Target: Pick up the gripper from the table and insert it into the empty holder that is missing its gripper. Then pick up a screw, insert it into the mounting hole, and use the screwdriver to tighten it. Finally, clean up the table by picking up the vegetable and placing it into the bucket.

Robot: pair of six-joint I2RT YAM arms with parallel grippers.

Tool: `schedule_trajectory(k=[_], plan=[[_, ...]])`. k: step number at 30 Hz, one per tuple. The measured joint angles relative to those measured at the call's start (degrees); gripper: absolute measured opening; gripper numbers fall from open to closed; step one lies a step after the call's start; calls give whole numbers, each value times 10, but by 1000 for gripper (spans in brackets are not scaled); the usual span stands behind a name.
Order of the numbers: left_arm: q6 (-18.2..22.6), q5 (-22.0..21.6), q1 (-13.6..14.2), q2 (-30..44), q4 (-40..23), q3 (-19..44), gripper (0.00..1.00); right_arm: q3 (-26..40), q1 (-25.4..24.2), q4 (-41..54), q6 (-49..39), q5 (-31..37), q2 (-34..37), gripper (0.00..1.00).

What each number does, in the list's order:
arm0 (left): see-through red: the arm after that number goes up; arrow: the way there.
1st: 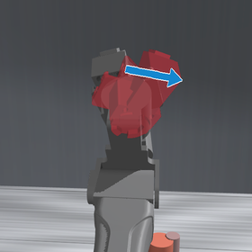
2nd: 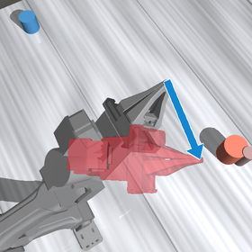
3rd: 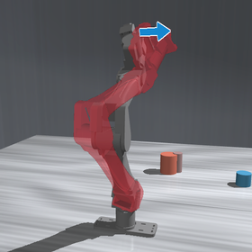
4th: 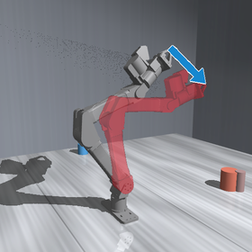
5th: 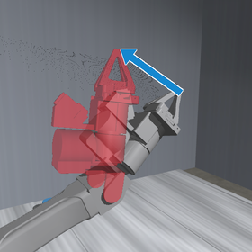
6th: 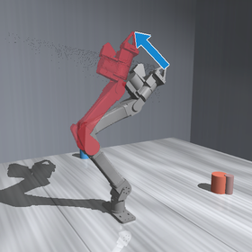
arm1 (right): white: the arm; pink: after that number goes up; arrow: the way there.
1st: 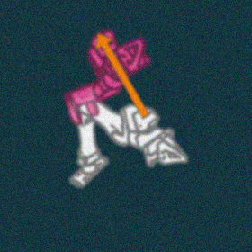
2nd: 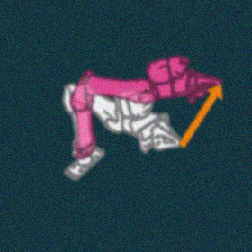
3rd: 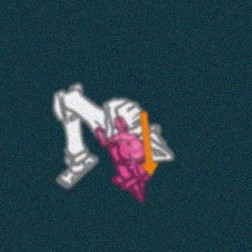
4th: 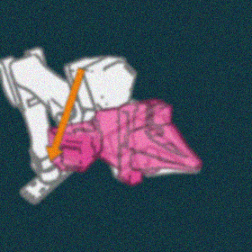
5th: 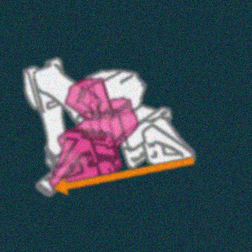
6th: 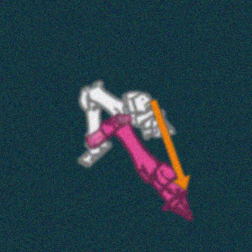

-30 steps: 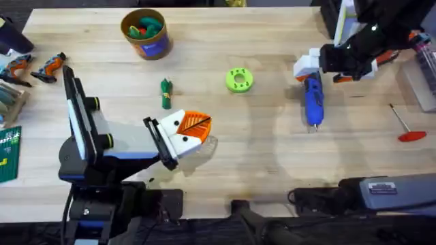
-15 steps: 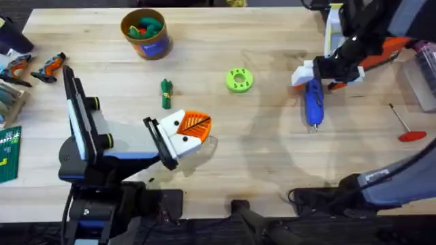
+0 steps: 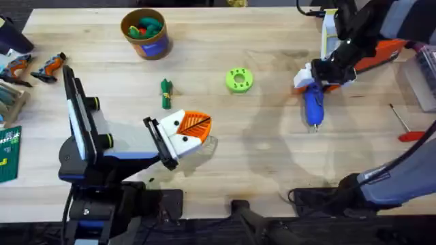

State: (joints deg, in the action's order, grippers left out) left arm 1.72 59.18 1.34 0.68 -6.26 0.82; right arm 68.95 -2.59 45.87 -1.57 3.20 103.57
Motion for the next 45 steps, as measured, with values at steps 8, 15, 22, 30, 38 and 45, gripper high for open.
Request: schedule_trajectory(k=[8, 15, 22, 30, 38, 45], plan=[[0, 0, 0, 0, 0, 0, 4, 0, 0, -12, -2, 1, 0, 517], [0, 0, 0, 0, 0, 0, 4, 0, 0, -15, -3, 2, 0, 111], [0, 0, 0, 0, 0, 0, 4, -1, 0, -16, -3, 1, 0, 27], [0, 0, 0, 0, 0, 0, 4, 16, 0, 3, -2, 1, 0, 26], [0, 0, 0, 0, 0, 0, 4, 147, 1, 48, -2, -34, -1, 26], [0, 0, 0, 0, 0, 0, 4, 305, 26, 54, -2, -93, -1, 26]])
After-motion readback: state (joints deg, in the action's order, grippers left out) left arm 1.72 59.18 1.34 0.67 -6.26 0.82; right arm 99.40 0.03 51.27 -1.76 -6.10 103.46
